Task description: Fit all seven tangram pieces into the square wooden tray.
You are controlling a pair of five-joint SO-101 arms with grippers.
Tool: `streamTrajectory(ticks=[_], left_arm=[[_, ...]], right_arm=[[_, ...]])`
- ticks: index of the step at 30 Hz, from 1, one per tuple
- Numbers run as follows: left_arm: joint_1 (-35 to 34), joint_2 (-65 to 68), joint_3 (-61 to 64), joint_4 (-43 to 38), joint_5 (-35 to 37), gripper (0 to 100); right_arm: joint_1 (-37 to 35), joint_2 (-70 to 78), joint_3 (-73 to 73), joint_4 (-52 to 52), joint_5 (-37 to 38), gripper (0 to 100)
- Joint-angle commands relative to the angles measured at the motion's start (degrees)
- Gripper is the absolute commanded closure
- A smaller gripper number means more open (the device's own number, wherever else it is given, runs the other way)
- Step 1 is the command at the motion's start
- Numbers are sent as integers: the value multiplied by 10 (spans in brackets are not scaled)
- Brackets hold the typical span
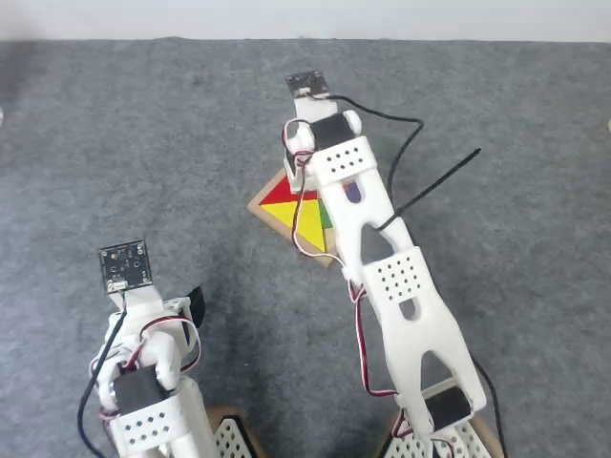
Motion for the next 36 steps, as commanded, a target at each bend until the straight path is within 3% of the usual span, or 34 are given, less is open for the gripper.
streamTrajectory(ticks=[1, 19, 28, 36], left_arm=[[-1, -11, -13, 3, 4, 729], [-1, -11, -13, 3, 4, 729], [-1, -11, -13, 3, 4, 729], [-1, -11, -13, 3, 4, 729]], right_arm=[[6, -5, -62, 36, -6, 816], [14, 42, -76, 44, -5, 816], [5, -67, -102, 42, -6, 816], [98, -61, -98, 20, -4, 816]])
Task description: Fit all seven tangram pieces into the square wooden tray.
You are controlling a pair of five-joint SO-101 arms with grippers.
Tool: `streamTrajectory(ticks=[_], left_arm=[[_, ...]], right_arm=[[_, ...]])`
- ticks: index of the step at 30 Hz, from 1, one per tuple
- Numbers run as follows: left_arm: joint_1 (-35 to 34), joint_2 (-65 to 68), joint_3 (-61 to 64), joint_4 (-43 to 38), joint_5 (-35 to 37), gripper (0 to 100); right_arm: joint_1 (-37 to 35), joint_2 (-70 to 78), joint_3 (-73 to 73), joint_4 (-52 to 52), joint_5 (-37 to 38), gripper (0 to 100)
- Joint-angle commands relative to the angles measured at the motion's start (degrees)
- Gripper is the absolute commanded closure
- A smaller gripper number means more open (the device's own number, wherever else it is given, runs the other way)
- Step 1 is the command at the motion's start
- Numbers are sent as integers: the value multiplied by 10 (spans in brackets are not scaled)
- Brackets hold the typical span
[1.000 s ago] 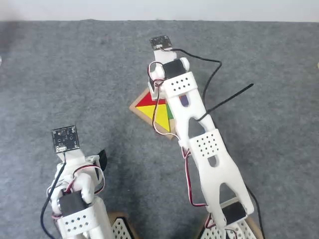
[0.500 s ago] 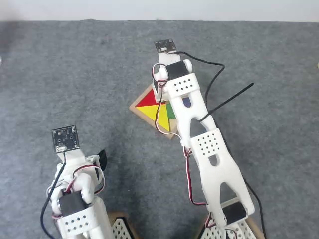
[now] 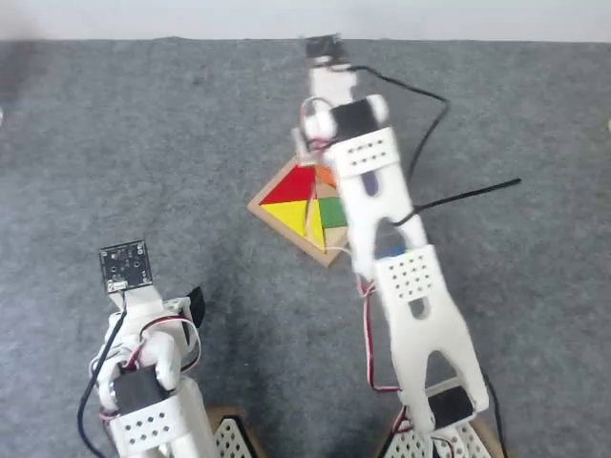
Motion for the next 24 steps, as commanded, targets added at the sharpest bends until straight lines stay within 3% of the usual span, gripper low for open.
streamTrajectory(ticks=[1, 24], left_arm=[[-1, -11, -13, 3, 4, 729], [-1, -11, -13, 3, 4, 729]], right_arm=[[48, -7, -28, -7, -4, 816], [-9, 118, -29, -17, -6, 816]])
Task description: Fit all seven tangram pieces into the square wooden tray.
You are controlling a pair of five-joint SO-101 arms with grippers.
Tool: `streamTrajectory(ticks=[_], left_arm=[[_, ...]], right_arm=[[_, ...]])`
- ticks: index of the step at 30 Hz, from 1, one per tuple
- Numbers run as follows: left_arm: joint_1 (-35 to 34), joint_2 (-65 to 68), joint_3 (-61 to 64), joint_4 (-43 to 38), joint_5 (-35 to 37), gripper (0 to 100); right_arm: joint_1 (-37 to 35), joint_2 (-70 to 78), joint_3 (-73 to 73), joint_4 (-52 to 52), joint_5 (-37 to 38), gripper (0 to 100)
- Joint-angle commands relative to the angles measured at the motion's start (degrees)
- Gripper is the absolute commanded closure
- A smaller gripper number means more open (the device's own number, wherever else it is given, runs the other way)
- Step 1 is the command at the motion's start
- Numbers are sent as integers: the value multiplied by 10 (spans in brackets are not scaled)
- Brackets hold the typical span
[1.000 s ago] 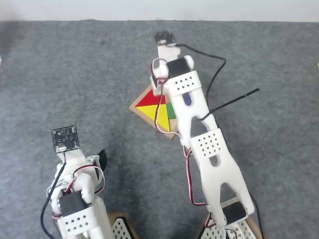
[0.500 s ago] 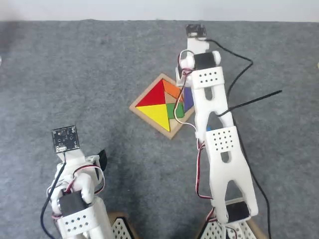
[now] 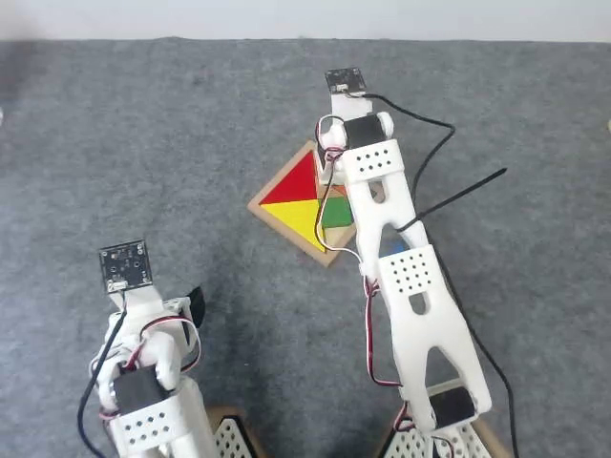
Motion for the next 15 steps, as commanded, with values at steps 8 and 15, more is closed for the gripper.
streamTrajectory(ticks=[8, 15], left_arm=[[-1, -11, -13, 3, 4, 729], [-1, -11, -13, 3, 4, 729]], right_arm=[[-12, -139, -12, 33, -3, 816], [22, -214, 77, 41, 158, 816]])
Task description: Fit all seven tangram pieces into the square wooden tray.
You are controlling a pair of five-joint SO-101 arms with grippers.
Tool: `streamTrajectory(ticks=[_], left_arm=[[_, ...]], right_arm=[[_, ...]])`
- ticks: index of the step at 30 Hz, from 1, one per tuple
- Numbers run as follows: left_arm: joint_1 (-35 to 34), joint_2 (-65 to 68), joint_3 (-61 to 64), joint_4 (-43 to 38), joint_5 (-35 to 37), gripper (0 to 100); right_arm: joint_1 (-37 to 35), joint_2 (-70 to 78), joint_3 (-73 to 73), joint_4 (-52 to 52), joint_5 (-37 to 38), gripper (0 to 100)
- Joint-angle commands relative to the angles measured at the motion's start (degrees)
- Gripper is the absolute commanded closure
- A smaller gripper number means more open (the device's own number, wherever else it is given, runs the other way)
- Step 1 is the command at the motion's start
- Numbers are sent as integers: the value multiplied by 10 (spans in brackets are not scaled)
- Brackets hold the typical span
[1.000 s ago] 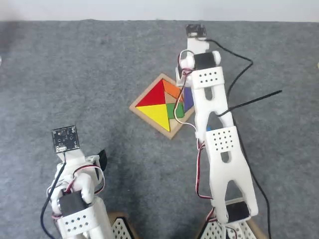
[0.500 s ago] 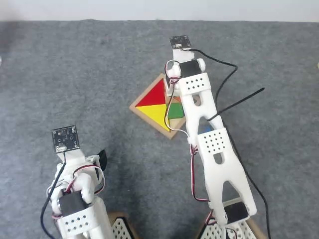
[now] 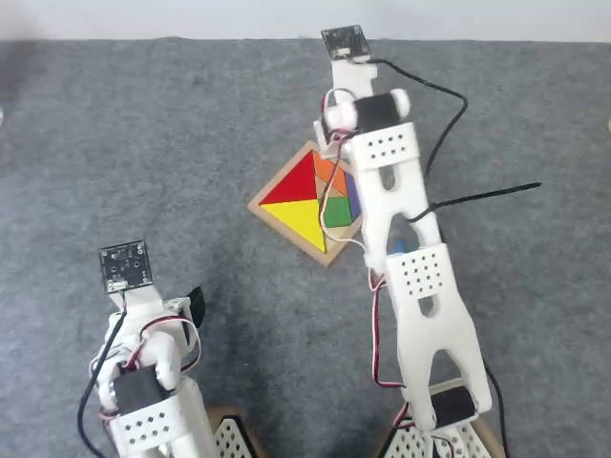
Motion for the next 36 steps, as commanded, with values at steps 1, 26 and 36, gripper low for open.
streamTrajectory(ticks=[1, 26, 36], left_arm=[[-1, -11, -13, 3, 4, 729], [-1, -11, -13, 3, 4, 729], [-1, -11, -13, 3, 4, 729]], right_arm=[[11, -78, 81, 27, 81, 816], [14, -577, 1092, -324, 21, 714], [19, -577, 1127, -364, -4, 721]])
